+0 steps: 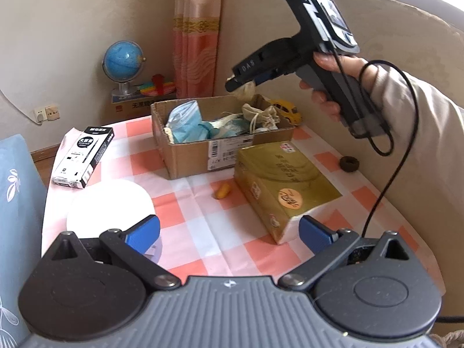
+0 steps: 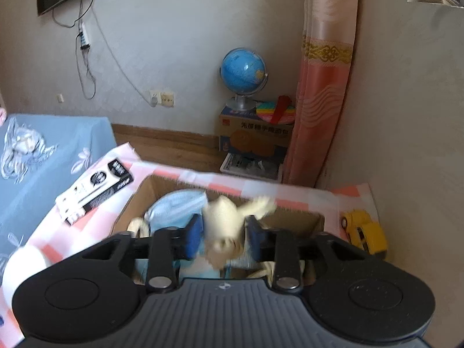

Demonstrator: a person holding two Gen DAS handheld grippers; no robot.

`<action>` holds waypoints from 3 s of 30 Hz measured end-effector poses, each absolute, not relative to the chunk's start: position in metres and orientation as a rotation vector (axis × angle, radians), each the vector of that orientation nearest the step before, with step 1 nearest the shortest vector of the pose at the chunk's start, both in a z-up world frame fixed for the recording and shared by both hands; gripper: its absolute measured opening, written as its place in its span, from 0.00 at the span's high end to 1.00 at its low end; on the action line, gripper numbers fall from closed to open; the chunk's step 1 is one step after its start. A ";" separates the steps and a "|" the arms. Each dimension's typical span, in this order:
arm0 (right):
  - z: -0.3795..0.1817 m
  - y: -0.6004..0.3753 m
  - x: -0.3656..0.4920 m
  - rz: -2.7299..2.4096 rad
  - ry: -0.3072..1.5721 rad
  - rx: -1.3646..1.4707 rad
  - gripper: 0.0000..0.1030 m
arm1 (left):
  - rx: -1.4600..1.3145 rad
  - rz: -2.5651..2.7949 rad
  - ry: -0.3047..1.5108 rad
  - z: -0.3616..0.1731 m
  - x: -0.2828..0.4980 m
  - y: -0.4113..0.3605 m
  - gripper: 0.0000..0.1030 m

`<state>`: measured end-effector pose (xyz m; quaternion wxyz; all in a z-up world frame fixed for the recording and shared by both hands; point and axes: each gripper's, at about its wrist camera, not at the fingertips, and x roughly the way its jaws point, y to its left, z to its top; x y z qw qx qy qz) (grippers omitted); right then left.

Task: Organize soft objects
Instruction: 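Carry the beige knotted cloth into the box and open the right tool, then move the right tool to the brown scrunchie while the left tool approaches the orange toy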

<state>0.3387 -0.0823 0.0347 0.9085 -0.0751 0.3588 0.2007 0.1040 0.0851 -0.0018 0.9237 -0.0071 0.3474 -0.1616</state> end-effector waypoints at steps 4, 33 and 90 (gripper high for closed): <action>0.035 -0.086 0.335 0.398 0.691 -0.139 0.01 | -0.025 -0.323 0.724 -0.005 0.105 0.088 0.01; 0.007 -0.192 0.160 0.180 0.635 -0.133 0.00 | -0.021 -0.356 0.734 -0.013 0.100 0.071 0.01; -0.085 -0.229 0.153 0.102 0.815 -0.089 0.00 | 0.308 -0.467 0.937 -0.068 0.252 0.017 0.90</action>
